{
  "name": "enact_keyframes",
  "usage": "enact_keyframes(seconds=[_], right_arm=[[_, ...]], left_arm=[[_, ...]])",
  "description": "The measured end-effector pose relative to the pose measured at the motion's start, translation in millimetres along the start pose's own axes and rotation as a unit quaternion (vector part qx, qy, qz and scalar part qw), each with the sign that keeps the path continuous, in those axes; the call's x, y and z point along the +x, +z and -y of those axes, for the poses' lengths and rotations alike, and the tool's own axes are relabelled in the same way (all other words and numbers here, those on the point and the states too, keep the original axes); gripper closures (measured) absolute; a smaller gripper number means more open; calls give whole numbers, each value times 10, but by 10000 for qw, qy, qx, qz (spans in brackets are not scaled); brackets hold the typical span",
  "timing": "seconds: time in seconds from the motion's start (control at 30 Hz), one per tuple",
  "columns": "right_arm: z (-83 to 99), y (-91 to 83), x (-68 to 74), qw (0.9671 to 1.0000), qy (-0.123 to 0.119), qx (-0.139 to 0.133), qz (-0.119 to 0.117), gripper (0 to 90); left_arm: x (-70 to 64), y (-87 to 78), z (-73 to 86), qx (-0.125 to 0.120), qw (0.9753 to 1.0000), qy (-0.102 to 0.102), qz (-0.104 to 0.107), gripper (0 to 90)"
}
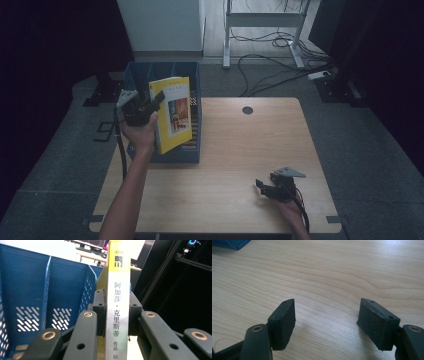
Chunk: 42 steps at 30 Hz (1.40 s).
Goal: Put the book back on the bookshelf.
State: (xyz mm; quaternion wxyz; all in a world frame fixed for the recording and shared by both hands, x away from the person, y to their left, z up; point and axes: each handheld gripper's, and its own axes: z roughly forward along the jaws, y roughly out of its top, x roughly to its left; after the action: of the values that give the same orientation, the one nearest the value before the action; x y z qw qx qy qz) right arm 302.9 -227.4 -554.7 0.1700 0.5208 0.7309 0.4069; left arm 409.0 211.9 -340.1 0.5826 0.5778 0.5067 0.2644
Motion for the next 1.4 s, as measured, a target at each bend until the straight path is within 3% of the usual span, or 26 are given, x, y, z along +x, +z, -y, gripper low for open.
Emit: enact_keyframes(seconds=[0.17,0.27,1.0,1.4], right_arm=[[0,-1,-9,10000,24,-9,-19,292],[0,-1,-10,10000,21,-7,-22,292],[-1,-2,-17,10000,49,-14,-32,292],[-2,-1,-19,10000,23,-4,-39,292]], left_arm=[[-9,59,29,28,10000,-16,-21,755],[-37,79,39,6,9999,99,-71,755],[-13,296,118,38,9999,8,-142,754],[-17,384,129,9,9996,112,-262,754]])
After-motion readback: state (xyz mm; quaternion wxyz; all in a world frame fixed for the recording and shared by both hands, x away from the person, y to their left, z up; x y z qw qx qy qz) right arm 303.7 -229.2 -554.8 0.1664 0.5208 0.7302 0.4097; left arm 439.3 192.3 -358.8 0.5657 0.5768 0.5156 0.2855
